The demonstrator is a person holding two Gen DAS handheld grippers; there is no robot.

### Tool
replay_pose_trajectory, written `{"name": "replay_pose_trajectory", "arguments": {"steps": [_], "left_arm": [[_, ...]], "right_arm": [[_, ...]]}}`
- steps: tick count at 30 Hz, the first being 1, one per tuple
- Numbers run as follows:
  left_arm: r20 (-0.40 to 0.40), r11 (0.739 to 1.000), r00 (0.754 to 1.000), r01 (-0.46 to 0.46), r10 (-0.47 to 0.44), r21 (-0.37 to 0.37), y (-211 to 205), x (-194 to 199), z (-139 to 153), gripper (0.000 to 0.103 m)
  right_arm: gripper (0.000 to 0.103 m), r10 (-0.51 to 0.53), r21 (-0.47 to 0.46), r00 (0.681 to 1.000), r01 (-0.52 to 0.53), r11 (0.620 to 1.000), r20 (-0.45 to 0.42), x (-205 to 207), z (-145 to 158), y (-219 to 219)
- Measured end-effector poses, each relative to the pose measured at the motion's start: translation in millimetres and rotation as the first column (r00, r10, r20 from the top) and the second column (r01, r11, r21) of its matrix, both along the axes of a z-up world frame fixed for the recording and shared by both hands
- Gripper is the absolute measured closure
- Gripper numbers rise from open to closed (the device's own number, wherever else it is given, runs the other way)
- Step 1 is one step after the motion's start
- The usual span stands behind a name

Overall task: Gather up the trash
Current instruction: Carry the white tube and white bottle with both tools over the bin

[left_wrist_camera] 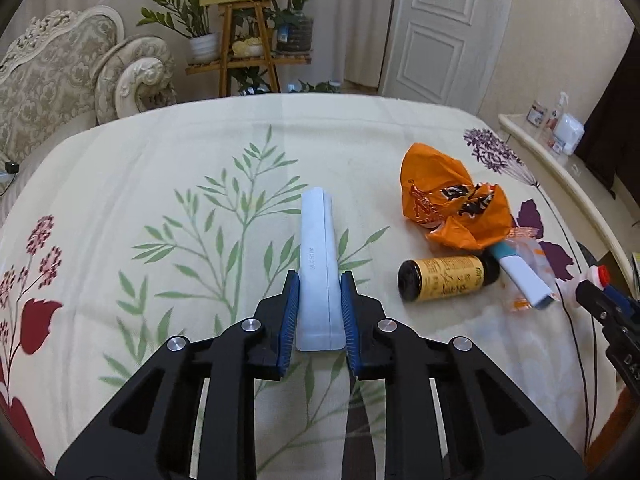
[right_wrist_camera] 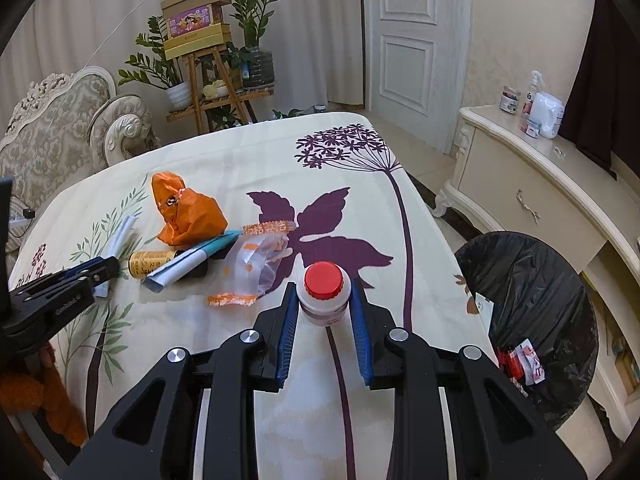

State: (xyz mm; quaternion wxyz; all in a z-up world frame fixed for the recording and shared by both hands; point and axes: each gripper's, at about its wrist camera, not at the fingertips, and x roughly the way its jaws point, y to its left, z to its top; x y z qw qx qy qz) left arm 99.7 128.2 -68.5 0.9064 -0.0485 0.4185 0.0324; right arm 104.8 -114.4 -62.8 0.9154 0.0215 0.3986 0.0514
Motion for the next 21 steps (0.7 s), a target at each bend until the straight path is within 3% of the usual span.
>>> {"name": "replay_pose_trajectory", "arguments": {"steps": [6,21], "left_arm": [[0.086,1.000,0.996,-0.007,0.006,0.011,-7.6,-29.8,18.1,0.082],[0.158,0.993,0.981,0.117,-0.115,-0.007,-64.7,-64.3,36.4,0.082]], "right_arm": [[0.076,-0.007,0.001,1.000,0.007,1.000,0.009,-11.8,2.0,-2.9],[0.076,-0.052,-0.005,0.997,0.052,0.999,0.051,-44.7,18.0,-22.7]]}}
